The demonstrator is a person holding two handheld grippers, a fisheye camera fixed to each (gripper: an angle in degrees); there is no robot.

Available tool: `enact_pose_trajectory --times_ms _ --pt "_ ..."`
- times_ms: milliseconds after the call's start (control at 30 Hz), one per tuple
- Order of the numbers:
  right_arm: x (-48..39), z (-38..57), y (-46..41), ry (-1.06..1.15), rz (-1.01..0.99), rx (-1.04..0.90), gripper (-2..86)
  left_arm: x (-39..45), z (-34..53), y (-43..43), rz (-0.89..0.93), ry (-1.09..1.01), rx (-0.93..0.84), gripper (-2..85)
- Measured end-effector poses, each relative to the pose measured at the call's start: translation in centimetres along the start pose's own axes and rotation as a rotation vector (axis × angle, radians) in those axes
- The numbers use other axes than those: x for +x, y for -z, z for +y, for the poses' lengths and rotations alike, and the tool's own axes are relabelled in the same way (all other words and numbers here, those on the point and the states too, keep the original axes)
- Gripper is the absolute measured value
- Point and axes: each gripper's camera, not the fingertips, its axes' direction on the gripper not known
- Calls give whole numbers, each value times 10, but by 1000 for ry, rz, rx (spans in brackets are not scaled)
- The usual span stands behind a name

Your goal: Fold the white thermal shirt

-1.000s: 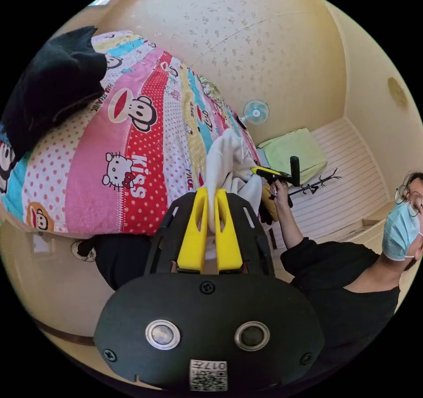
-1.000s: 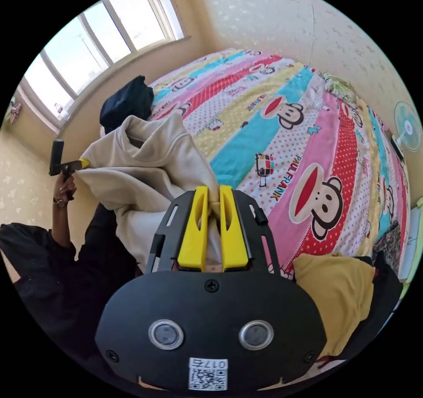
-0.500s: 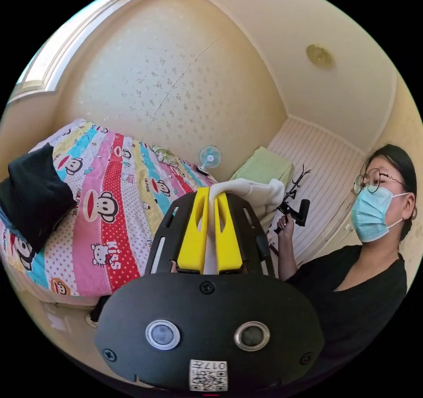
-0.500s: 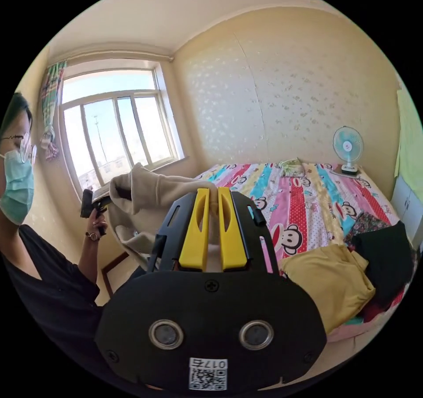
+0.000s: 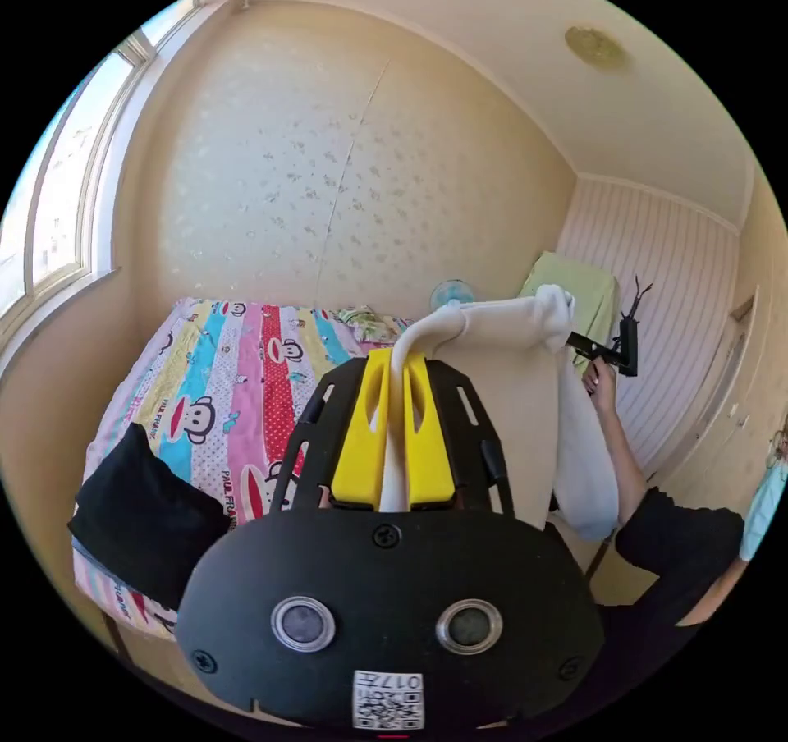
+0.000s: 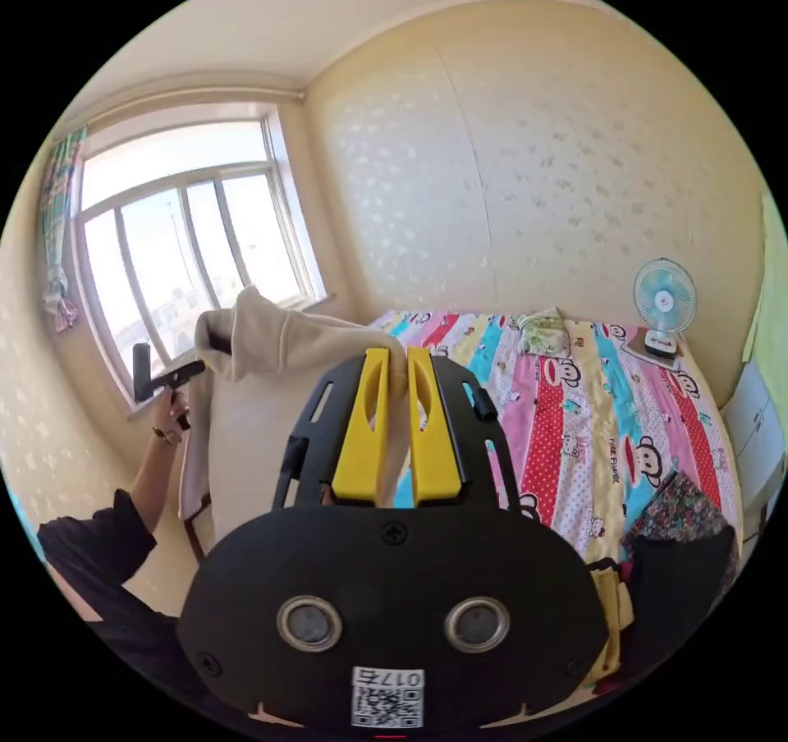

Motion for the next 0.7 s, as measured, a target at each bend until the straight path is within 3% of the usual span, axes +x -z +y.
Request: enact_pose_trajectory --times_ms 67,267,333,467,533,700 --pt "60 10 -84 -198 -114 -251 62 -40 15 -63 -58 159 -187 46" --pt "122 133 -165 -267 -145 -484 102 -89 163 -152 -31 175 -373 75" --pt "133 179 -172 -286 -161 -535 122 -97 231 -171 6 192 -463 84" --pt "134 262 -159 -244 -154 -609 140 -89 310 -181 78 211 -478 79" --pt "135 288 -144 -263 -163 -601 155 -75 339 -197 76 216 -521 91" --pt "123 332 -69 -315 -294 -320 206 -60 359 -187 -56 249 -450 113"
